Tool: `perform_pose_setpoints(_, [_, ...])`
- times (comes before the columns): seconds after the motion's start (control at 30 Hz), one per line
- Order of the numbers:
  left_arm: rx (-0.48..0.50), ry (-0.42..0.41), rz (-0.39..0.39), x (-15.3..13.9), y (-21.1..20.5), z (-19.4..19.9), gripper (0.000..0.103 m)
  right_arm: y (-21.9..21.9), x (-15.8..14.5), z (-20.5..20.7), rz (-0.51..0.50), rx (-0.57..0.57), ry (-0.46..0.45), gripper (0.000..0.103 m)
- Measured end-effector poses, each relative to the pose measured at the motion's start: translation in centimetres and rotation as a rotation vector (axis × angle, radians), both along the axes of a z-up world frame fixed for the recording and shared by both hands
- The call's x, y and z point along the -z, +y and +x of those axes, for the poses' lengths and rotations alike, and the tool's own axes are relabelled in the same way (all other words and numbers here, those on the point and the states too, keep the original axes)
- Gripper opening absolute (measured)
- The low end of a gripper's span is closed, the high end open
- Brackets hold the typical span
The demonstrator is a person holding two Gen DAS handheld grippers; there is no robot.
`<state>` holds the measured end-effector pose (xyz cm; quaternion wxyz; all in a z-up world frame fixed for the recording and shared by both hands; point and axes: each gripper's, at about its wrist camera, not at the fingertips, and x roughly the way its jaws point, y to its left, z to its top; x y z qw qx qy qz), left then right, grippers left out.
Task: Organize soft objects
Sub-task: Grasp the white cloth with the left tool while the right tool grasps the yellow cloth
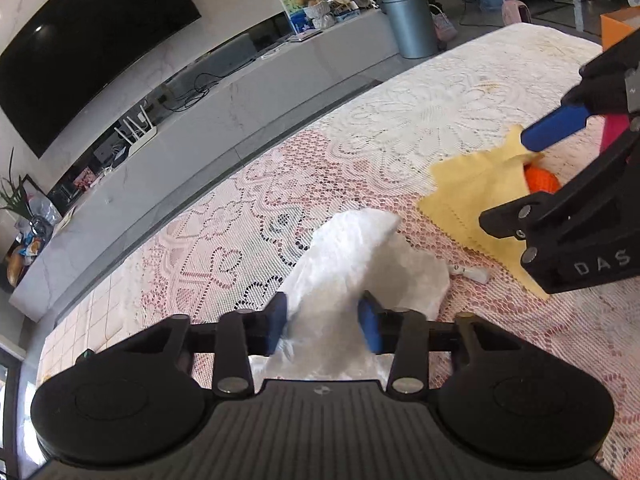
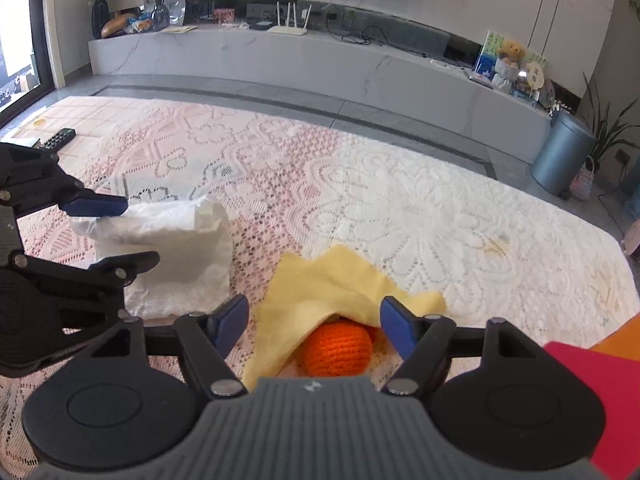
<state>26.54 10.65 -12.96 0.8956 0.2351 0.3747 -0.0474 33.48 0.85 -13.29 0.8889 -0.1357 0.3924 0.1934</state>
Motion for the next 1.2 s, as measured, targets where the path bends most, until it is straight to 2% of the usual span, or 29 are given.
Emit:
perform_pose_setpoints(0.07, [-0.014,-0.008,-0.018,-0.2,0.2,0.0,0.024,0.2,0.1,-0.1,-0.012,0.001,-0.015,0.049])
perform_pose_setpoints(0.1, [-0.020,-0.019,-0.027,-0.3,0.3,-0.1,0.018,0.2,0.1,-0.1,-0.011,0.003,-0.011,0.036])
perform_pose_setpoints(0.23, [-0.071,-0.079,-0.070,-1.8,1.0,-0.8,0.011,-0.4,-0.4,-0.6,0.013,0.015,-0.025,0.000])
perform_pose_setpoints(0.4, [-0.090,-0.171,-0.124,-5.8,1.0,-3.3,0.010,-1.5,-2.6,-2.1,0.065,0.021,-0.054,0.000])
perform_pose_setpoints(0.53, [-0.118,-0.206,-0.180,-9.1,0.7,-6.0,0.010,-2.9,-5.5,-4.0,0.146,0.028,-0.065,0.000])
perform_pose_setpoints(0.6, [-0.138,-0.194,-0.237,-10.5,0.7,-7.5,0.010,-3.8,-7.0,-5.4,0.193,0.017,-0.065,0.000])
perform_pose_setpoints(0.7, [-0.191,-0.135,-0.388,-11.7,1.3,-9.8,0.010,-4.9,-8.6,-8.0,0.248,-0.013,-0.058,0.000])
perform_pose_setpoints(0.83, [-0.250,0.014,-0.584,-10.9,2.3,-12.4,0.010,-6.5,-8.9,-12.1,0.289,-0.023,-0.012,0.000])
perform_pose_setpoints(0.97, [-0.270,0.127,-0.667,-8.9,2.2,-14.3,0.010,-8.3,-7.2,-15.5,0.309,-0.015,0.080,0.000])
perform_pose_setpoints(1.07, [-0.320,0.230,-0.673,-6.2,1.7,-14.1,0.010,-9.3,-5.0,-16.4,0.308,0.025,0.146,0.000])
perform_pose_setpoints(1.2, [-0.353,0.278,-0.594,-3.5,0.2,-13.2,0.010,-9.6,-2.8,-16.1,0.248,0.065,0.132,0.000])
